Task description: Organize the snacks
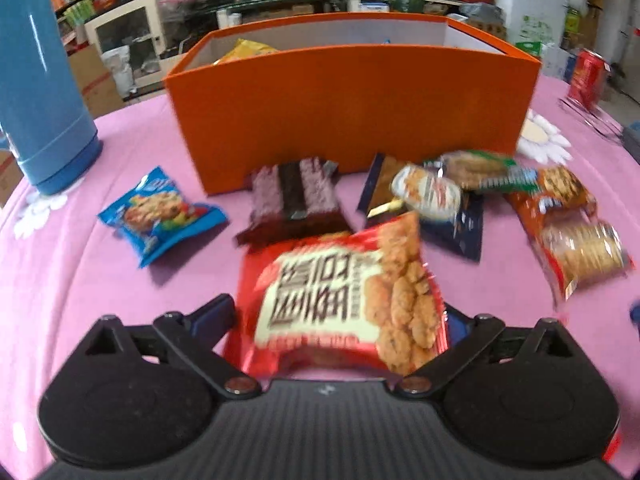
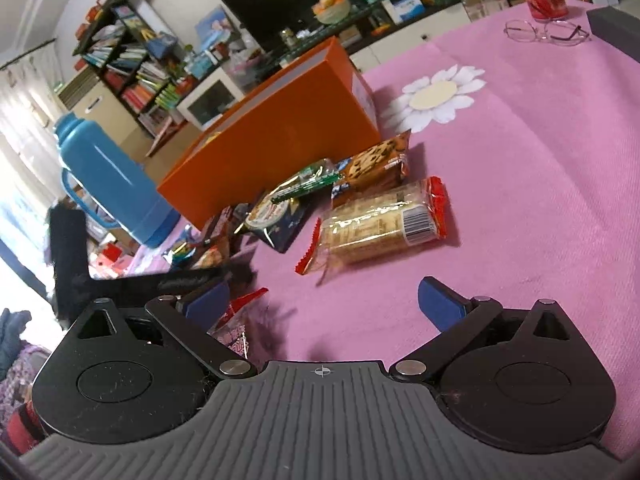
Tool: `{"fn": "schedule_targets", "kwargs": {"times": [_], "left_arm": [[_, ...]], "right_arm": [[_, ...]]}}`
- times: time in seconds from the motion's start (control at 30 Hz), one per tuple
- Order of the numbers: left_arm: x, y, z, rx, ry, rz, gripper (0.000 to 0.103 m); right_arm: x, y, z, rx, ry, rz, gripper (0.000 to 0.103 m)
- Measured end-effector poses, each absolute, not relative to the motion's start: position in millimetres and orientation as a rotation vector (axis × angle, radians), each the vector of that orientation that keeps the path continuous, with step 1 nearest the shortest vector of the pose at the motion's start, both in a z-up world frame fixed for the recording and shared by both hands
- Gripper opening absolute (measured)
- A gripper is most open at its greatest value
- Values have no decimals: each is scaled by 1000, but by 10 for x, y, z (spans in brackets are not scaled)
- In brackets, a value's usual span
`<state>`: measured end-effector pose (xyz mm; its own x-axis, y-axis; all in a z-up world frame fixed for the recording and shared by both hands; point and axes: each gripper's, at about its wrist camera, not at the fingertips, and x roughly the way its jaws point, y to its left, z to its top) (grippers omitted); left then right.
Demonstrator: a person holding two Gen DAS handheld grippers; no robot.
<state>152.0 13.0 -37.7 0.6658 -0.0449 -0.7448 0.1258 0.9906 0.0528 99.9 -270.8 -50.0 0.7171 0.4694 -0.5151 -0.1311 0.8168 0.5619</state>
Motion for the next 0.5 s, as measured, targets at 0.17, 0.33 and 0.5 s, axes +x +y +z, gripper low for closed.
{"fn": "schedule_targets", "kwargs": {"times": [0.17,0.33,0.5], "left_arm": [[1257,583,-356,136,855,-128,101],[1036,1125,-249,1,880,-66,102],[930,1101,-81,-202,829,-145,102]], "right_arm": [[988,-2644,-487,474,696,342,92],[987,-2634,-489,463,692,336,92],[995,-2656,-497,486,686,332,92]]}}
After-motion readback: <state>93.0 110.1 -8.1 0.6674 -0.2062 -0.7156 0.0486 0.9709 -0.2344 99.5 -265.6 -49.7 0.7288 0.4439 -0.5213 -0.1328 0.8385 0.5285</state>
